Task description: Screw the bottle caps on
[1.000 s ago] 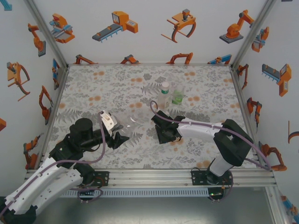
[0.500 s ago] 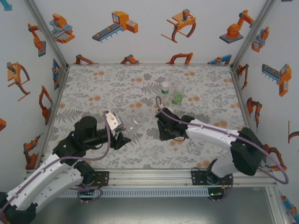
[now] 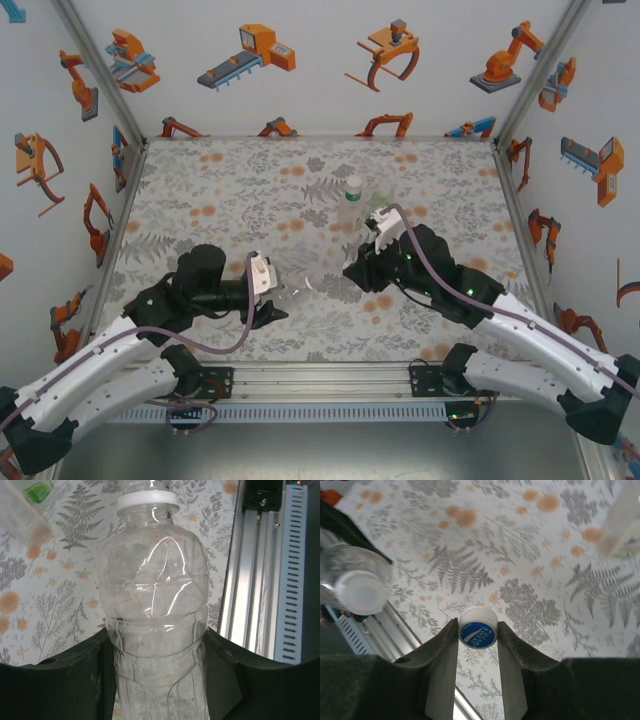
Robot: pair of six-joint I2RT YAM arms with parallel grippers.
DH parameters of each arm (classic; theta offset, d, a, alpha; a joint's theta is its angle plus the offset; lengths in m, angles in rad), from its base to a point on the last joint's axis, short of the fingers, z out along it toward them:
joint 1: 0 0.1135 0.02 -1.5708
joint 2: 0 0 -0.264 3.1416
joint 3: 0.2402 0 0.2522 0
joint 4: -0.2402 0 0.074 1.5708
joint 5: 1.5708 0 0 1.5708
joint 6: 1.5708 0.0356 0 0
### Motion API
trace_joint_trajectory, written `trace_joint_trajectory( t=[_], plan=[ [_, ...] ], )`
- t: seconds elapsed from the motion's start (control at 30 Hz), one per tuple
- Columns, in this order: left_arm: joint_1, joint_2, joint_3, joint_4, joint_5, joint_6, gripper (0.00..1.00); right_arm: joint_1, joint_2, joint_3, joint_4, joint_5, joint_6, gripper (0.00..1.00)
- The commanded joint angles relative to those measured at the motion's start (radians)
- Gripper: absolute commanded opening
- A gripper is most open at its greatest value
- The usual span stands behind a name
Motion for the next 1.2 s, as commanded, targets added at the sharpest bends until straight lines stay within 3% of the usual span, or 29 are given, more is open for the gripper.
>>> trace_joint_trajectory(
  t=[0.0, 0.33, 0.57, 1.17],
  plan=[
    [-0.031, 0.03, 0.057, -0.054, 0.049, 0.101, 0.0, 0.006, -0.058, -0.011, 0.066, -0.177, -0.147, 0.14],
    [-0.083, 0.117, 0.137, -0.04, 0.113, 0.117, 0.0, 0.006, -0.198, -0.049, 0.15, -0.485, -0.349, 0.13],
    [-0.088, 0.132, 0.16, -0.023, 0.159, 0.127, 0.0, 0.006, -0.219, -0.094, 0.149, -0.547, -0.511, 0.13],
    [-0.103, 0.146, 0.174, -0.023, 0.163, 0.138, 0.0, 0.006, -0.138, -0.071, 0.184, -0.632, -0.529, 0.13]
  ],
)
